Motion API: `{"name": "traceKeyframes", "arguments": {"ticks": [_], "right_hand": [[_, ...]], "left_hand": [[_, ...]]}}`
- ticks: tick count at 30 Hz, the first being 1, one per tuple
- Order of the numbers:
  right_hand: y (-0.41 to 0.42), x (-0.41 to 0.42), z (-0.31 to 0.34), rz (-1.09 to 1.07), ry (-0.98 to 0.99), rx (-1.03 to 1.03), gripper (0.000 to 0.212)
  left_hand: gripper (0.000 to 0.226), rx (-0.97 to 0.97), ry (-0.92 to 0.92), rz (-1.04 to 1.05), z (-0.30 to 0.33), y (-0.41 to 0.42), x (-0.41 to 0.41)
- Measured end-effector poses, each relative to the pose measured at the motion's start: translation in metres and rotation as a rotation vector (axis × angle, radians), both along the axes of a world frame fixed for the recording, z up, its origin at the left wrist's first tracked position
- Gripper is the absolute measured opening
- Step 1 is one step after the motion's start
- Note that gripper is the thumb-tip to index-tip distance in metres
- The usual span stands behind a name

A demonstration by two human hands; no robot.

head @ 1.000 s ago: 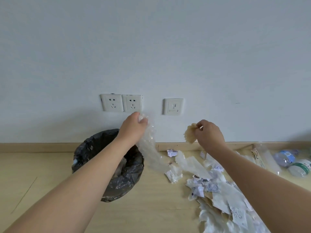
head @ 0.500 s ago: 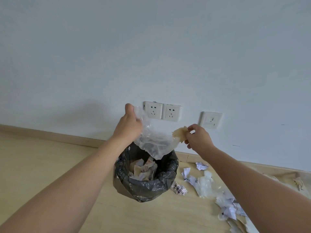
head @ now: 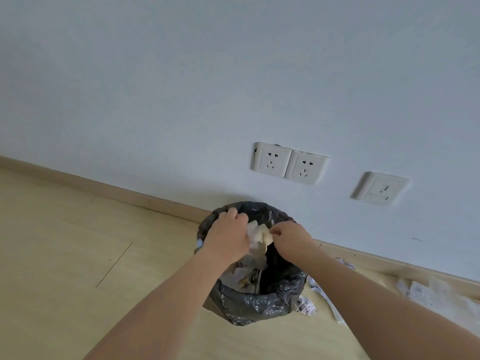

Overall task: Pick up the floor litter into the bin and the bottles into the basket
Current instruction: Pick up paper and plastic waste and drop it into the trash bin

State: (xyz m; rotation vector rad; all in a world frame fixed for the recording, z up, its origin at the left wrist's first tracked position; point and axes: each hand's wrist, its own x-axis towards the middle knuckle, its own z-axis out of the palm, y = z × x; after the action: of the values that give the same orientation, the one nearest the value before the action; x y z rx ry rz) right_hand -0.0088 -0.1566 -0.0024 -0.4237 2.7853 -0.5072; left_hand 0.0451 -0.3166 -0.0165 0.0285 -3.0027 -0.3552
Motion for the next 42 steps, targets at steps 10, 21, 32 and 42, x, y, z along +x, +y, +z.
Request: {"name": "traceKeyframes", "arguments": {"ticks": [10,21,32,42], "right_hand": [[0.062,-0.011,-0.033,0.248,0.393,0.008,0.031],[0.186,0.005,-0.034,-0.215,0.140,-0.108,0.033],[0.278,0.001,-0.122,-0.056,-0.090,0.216,0.051],[0.260,-0.025,-0.202,0.170,0.010,0.378,0.059]], "left_hand": [[0.038,-0.113,-1.044,-0.095,-0.046,0.044,-0.031],[0.036,-0.218,-0.636,-0.008,0.058,0.100,-0.036],[0.039,-0.170,-0.623,-0.175,-0.046,0.253,-0.048],[0.036,-0.379,-0.675,-0.033,-0.176,0.235,-0.044]]}}
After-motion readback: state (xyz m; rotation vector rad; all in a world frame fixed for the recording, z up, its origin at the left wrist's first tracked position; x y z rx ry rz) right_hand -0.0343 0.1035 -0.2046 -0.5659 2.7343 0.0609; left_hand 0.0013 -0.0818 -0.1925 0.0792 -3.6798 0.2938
